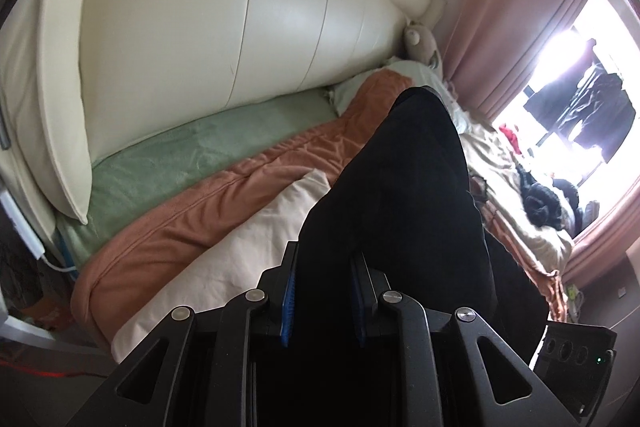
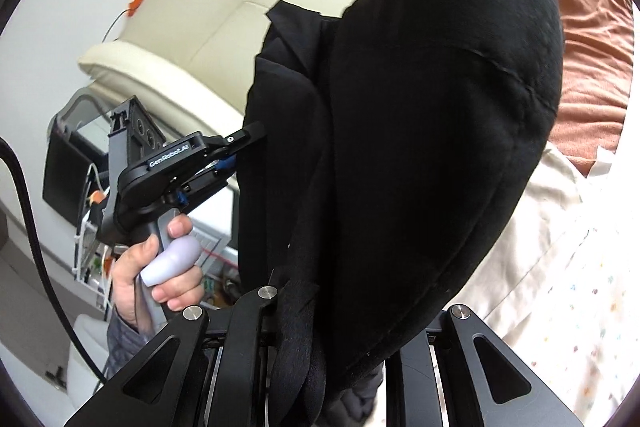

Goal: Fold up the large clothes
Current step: 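Carry the folded shirt with both tools toward the bed edge by the headboard, then lower the folded shirt onto the bed and open both tools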

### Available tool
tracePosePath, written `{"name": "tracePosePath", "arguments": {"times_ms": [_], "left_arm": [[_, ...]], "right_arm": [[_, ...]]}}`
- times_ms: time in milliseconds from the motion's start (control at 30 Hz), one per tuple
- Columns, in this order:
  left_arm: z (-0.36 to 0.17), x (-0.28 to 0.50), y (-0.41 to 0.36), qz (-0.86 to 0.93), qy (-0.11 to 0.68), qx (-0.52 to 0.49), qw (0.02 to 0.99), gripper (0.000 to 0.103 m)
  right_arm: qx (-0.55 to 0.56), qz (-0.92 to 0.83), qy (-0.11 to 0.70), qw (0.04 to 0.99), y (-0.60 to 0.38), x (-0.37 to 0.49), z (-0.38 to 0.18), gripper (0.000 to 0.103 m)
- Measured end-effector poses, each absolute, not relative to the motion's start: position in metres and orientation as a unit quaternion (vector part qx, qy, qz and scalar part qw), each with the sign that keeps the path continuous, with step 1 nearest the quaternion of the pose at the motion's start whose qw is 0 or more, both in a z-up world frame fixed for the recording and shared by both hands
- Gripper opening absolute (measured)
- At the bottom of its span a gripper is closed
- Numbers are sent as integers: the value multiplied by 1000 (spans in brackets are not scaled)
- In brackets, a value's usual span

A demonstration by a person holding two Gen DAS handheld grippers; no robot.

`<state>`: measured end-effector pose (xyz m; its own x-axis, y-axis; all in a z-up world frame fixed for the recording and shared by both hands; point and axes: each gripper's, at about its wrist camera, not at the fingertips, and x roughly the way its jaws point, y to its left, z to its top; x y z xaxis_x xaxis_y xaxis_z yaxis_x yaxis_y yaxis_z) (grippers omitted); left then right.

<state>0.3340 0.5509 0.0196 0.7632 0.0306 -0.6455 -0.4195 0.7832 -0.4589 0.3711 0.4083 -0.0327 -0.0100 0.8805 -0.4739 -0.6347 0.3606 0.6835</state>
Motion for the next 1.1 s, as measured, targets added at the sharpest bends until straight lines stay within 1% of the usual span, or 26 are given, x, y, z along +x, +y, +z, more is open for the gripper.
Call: {"name": "tracePosePath", "arguments": {"times_ms": [100, 167, 200, 267, 300, 367, 433, 500, 600, 633, 700, 767, 833, 1100], "left_arm": [[3, 358, 554, 141, 337, -302, 880, 24], [-6, 370, 553, 173, 358, -285, 872, 29], [-10, 374, 552, 192, 364, -274, 869, 29], [-13, 372, 545, 191, 368, -272, 868, 29], [-14, 367, 543, 180, 366, -279, 869, 32], [-21, 356, 537, 175, 369, -275, 870, 32], [-28, 340, 529, 180, 377, -254, 872, 32], [-35, 324, 522, 189, 385, -243, 870, 32], [-48, 296, 521, 190, 386, -268, 862, 32], [-50, 290, 520, 192, 386, -271, 861, 32], [-54, 279, 518, 198, 387, -257, 863, 32], [-58, 269, 519, 205, 389, -245, 864, 32], [-63, 262, 523, 209, 391, -241, 863, 32], [-77, 241, 524, 214, 384, -243, 865, 32]], "right_arm": [[153, 542, 463, 684, 399, 392, -57, 17], [150, 531, 477, 684, 400, 406, -75, 17], [147, 522, 488, 684, 398, 414, -89, 17], [138, 492, 517, 686, 401, 427, -118, 17], [138, 481, 532, 683, 401, 433, -133, 17], [161, 480, 552, 663, 397, 441, -154, 18], [164, 489, 548, 659, 392, 440, -154, 18], [136, 495, 541, 666, 394, 435, -147, 17], [127, 495, 554, 658, 393, 442, -148, 17], [131, 490, 561, 654, 389, 448, -150, 19], [150, 477, 572, 650, 377, 454, -155, 28], [168, 469, 567, 656, 375, 461, -150, 32], [169, 464, 556, 669, 360, 460, -148, 32], [109, 418, 531, 729, 322, 452, -130, 32]]}}
